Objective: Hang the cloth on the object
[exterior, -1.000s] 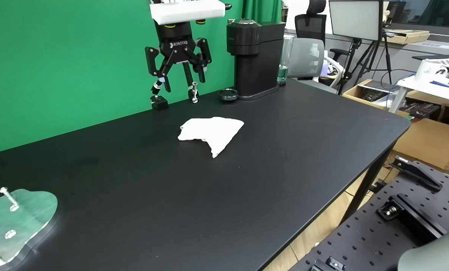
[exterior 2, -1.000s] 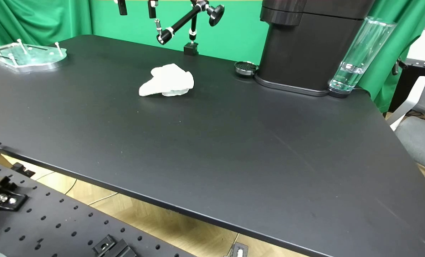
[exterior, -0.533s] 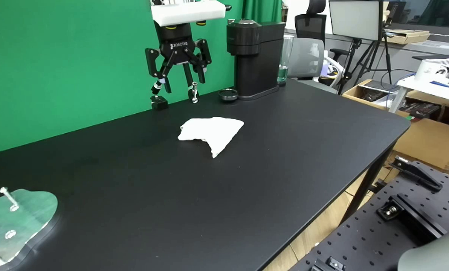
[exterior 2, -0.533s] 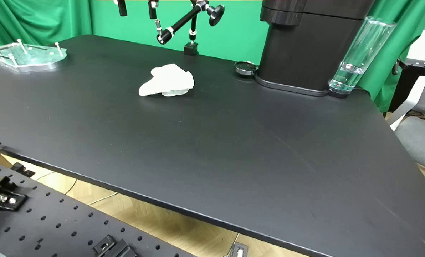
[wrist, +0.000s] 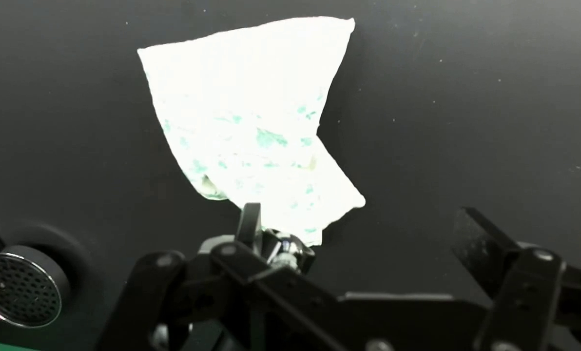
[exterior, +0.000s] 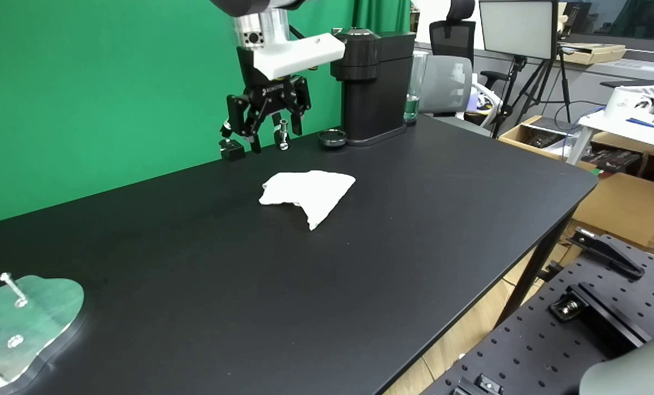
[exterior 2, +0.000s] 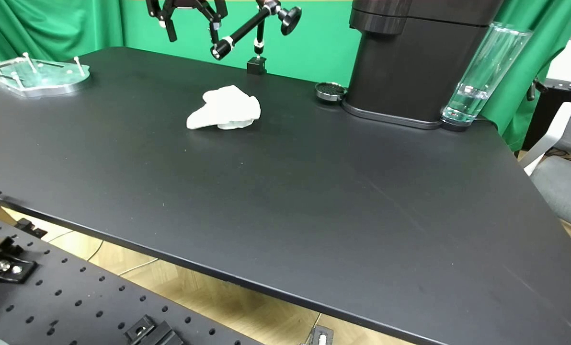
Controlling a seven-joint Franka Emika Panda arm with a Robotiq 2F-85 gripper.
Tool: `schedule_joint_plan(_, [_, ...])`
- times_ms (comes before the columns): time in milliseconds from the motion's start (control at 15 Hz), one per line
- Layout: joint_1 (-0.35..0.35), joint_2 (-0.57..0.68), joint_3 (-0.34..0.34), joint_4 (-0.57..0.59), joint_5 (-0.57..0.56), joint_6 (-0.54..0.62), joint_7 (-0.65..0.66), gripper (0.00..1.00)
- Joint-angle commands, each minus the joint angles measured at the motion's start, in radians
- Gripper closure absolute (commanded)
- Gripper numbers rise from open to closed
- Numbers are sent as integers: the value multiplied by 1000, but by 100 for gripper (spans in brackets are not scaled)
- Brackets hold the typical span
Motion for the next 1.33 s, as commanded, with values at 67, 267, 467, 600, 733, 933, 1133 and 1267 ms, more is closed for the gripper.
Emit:
schedule_joint_plan(67, [-31, -48, -16, -142, -41, 110, 3, 0])
schedule_joint_plan(267, [-48, -61, -30, -205, -37, 133, 8, 0])
schedule_joint_plan(467, [-56, -59, -51, -241, -53, 150, 26, 0])
schedule_joint_plan(600, [-53, -41, -67, -249, -70, 171, 55, 0])
schedule_joint_plan(733, [-49, -15, -77, -250, -79, 198, 72, 0])
schedule_joint_plan(933, [-42, 28, -90, -239, -89, 232, 94, 0])
schedule_joint_plan(1133, [-31, 65, -101, -230, -85, 268, 103, 0])
schedule_joint_plan(1267, [-21, 87, -113, -226, -87, 294, 110, 0])
